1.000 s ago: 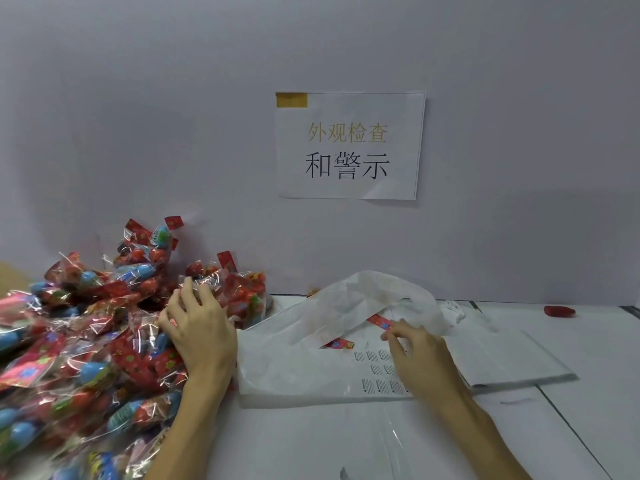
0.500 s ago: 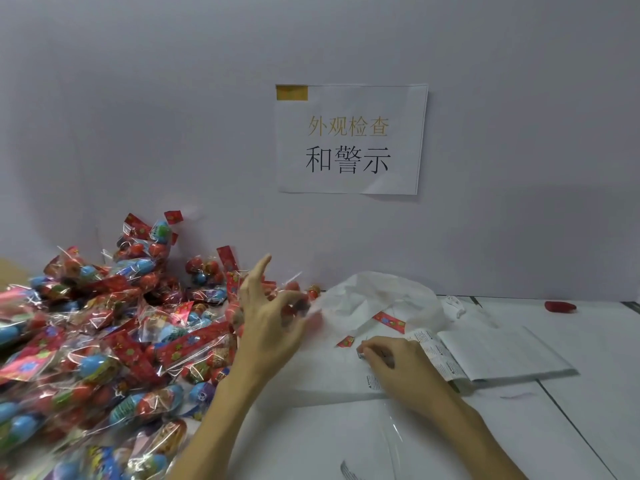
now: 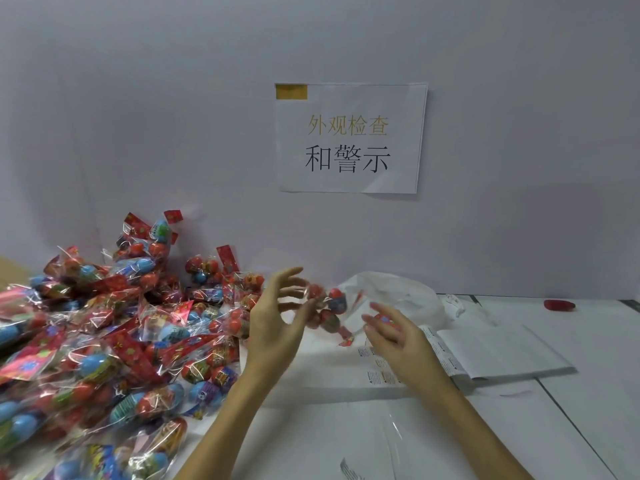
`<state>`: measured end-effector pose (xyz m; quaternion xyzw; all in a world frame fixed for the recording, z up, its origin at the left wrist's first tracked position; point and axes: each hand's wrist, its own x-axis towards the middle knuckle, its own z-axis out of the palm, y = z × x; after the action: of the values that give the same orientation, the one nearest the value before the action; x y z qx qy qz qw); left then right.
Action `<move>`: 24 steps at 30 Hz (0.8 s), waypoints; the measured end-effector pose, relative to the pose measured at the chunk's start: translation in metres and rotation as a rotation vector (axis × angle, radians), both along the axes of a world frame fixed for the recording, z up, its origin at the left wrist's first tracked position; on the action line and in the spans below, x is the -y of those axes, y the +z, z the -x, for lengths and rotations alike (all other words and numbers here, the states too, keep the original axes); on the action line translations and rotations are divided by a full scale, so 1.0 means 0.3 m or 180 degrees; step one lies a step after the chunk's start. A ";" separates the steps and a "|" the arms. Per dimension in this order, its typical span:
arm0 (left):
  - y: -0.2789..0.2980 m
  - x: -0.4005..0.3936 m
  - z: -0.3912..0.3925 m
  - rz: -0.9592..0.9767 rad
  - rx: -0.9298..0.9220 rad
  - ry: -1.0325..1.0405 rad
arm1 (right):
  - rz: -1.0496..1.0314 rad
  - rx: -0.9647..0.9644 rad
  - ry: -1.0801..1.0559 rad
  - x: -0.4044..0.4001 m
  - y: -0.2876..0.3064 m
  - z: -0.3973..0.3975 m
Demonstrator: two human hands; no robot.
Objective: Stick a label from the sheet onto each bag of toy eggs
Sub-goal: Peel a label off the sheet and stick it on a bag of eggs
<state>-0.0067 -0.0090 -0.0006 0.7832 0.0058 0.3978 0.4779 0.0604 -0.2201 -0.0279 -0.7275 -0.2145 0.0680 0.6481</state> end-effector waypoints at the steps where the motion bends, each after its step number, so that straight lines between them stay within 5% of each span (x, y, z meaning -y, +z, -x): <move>1: 0.004 0.012 0.001 0.0371 -0.0112 -0.0353 | -0.0319 -0.0136 0.0119 -0.006 0.017 0.005; 8: -0.053 0.093 -0.011 0.1643 -0.0911 -0.1269 | -0.0621 -0.0342 -0.0155 -0.007 0.033 0.017; 17: -0.072 0.116 -0.022 0.3026 -0.0767 -0.1543 | -0.1354 -0.1423 0.0090 -0.005 0.039 0.018; 22: -0.070 0.095 -0.023 0.2623 -0.0369 -0.0999 | -0.0406 -0.0084 -0.0829 -0.003 0.019 0.001; 24: -0.061 0.079 -0.023 0.2489 -0.0185 -0.1053 | -0.0426 -0.0037 -0.1030 0.002 0.020 -0.003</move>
<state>0.0001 -0.0327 -0.0190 0.5443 0.0439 0.2614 0.7959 0.0613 -0.2206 -0.0220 -0.7074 -0.0950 -0.0474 0.6988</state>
